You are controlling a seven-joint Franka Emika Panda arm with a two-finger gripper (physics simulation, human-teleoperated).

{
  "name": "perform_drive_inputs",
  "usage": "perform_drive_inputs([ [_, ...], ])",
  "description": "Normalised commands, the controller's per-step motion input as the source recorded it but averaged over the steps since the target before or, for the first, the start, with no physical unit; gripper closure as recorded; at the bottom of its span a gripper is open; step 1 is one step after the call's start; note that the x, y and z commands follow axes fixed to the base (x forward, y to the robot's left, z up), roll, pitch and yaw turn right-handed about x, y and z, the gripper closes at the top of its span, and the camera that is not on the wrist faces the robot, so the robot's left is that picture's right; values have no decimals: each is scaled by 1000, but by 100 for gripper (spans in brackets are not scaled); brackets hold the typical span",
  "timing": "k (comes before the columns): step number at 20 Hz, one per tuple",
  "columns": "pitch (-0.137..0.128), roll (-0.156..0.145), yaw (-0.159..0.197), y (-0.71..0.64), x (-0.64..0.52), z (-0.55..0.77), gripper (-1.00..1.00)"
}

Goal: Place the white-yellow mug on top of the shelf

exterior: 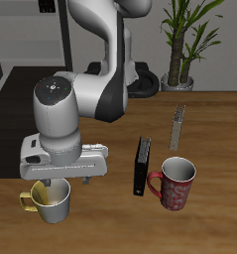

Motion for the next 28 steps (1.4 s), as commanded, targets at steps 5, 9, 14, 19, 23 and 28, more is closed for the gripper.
perform_drive_inputs([
  [5,32,14,-25,150,48,-242,-100],
  [9,46,-10,-23,29,80,-223,-100],
  [14,64,-11,-4,-41,69,-300,-100],
  [19,43,-7,-30,-66,29,-215,100],
  [23,12,-12,-2,-51,-55,-1,100],
  [28,-36,-24,17,-139,-148,387,100],
])
